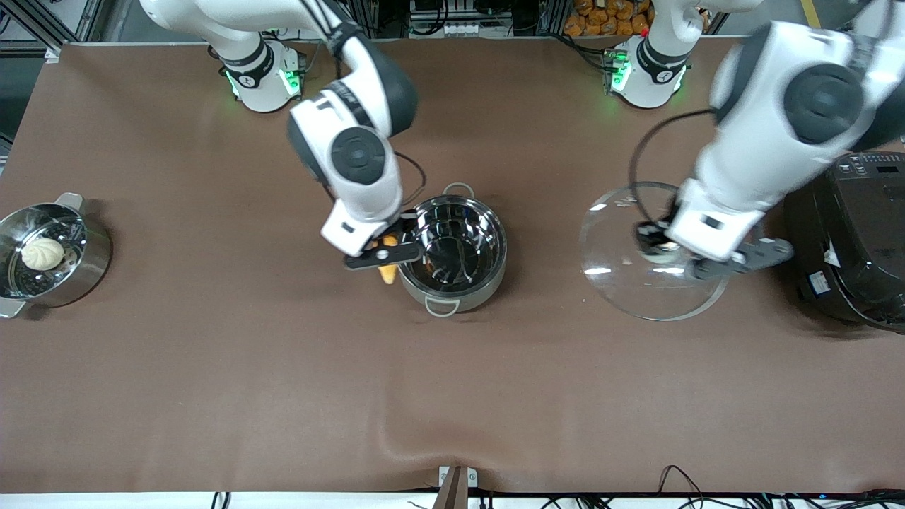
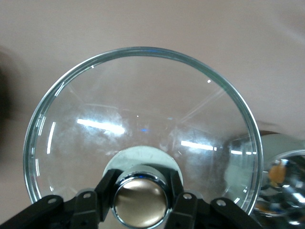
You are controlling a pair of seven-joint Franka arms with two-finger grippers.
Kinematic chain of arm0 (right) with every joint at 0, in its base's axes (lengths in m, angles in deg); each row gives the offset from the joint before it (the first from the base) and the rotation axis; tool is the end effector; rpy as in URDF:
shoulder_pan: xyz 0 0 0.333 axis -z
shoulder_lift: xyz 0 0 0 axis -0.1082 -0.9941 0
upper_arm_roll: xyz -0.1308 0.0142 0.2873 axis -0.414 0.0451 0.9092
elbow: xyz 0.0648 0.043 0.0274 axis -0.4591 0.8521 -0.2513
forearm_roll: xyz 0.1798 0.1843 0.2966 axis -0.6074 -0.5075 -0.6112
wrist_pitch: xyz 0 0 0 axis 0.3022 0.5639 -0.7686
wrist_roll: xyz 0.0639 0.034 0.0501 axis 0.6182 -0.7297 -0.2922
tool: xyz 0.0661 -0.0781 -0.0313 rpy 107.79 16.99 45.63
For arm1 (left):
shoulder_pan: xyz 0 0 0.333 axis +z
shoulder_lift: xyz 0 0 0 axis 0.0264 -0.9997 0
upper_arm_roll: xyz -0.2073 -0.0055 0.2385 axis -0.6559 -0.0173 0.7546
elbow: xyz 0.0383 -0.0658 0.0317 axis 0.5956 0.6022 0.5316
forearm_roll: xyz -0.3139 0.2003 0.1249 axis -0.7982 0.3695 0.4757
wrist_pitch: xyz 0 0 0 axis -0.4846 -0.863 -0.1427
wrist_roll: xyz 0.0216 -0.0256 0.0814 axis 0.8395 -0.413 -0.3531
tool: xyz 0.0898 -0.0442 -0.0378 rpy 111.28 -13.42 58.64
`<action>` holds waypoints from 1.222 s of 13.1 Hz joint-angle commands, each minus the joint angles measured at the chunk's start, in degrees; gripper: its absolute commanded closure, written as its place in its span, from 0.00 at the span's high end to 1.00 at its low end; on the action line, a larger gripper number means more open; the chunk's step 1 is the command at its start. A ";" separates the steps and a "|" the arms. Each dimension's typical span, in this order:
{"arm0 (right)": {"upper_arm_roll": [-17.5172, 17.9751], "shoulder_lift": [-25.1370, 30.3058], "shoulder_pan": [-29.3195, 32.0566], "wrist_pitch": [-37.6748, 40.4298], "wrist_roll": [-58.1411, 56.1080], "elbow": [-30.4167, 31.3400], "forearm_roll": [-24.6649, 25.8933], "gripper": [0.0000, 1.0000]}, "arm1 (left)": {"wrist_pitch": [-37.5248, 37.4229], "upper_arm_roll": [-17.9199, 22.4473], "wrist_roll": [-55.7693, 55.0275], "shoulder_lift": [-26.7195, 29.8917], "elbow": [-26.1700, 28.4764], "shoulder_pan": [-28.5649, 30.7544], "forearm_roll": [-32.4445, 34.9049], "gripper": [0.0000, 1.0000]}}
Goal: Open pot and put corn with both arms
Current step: 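Lower the corn into the pot with the right gripper while the left sets lid down, then open the right gripper to release the corn while the left gripper releases the lid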
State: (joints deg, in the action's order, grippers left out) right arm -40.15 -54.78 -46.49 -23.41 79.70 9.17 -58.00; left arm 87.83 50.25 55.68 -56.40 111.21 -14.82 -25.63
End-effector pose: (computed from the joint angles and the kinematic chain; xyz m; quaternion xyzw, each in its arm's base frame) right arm 0.5479 0.4253 0.3929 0.9927 0.1050 -0.0449 0.0399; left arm 0.6131 -0.1799 0.5357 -0.9948 -0.0995 0.0128 0.0166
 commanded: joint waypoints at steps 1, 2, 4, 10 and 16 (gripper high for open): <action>-0.74 -5.33 -2.78 -2.63 0.00 -5.46 1.65 0.00 | 5.03 -0.72 4.20 0.98 5.65 3.36 -0.90 0.00; -0.74 -6.12 -2.79 -4.40 -0.08 -5.55 1.74 0.00 | 8.37 -0.72 5.42 1.33 8.98 4.42 -0.29 0.00; -0.74 -7.70 -3.13 -8.00 -0.61 -6.43 2.88 0.00 | 13.04 -0.63 7.98 1.33 13.30 6.26 -0.02 0.00; -0.74 -11.05 -6.82 -13.12 -0.52 -6.34 8.94 0.00 | 17.98 -0.54 16.42 -0.16 17.19 12.16 0.86 0.00; -0.74 -12.19 -9.47 -13.20 0.35 -6.17 11.06 1.00 | 28.59 -0.45 16.42 -0.87 26.05 12.16 0.95 0.00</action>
State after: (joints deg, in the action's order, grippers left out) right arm -40.28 -65.83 -55.29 -36.80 79.19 4.73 -48.32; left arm 112.29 50.00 71.72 -58.19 133.63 -2.82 -25.53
